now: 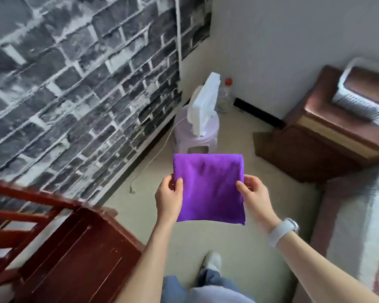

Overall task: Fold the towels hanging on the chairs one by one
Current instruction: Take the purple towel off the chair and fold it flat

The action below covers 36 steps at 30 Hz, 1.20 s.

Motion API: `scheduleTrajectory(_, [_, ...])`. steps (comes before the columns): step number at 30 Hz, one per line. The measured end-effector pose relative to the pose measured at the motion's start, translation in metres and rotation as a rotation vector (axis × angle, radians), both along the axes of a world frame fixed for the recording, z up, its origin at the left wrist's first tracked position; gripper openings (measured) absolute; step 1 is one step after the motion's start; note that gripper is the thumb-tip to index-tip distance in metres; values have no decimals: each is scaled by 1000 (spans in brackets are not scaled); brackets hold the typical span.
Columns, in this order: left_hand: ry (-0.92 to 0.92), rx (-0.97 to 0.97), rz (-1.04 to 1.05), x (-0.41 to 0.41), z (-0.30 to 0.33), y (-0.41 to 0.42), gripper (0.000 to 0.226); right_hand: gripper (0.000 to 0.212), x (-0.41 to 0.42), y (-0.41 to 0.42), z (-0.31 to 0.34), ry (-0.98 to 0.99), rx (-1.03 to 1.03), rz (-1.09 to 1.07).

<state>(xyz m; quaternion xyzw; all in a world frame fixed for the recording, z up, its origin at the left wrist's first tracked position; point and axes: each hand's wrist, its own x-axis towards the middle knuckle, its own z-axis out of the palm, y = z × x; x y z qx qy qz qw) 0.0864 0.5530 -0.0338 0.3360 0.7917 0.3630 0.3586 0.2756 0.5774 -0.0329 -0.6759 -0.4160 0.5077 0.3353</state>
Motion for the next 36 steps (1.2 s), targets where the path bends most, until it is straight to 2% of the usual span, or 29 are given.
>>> scheduleTrajectory(7, [-46, 98, -311, 142, 38, 120, 21, 11, 146, 62, 38, 30, 98, -301])
scheduleTrajectory(14, [-31, 133, -532, 253, 38, 258, 27, 15, 254, 162, 38, 54, 113, -507])
scheduleTrajectory(18, [-97, 121, -611, 318, 32, 349, 24, 19, 311, 239, 36, 53, 94, -600])
scheduleTrajectory(23, [-163, 16, -693, 395, 28, 442, 26, 16, 377, 315, 36, 13, 65, -692])
scheduleTrajectory(28, [-141, -53, -774, 467, 12, 509, 31, 13, 440, 374, 24, -17, 18, -771])
scheduleTrajectory(36, [-118, -116, -719, 550, -35, 581, 30, 18, 522, 452, -19, 42, -46, -697])
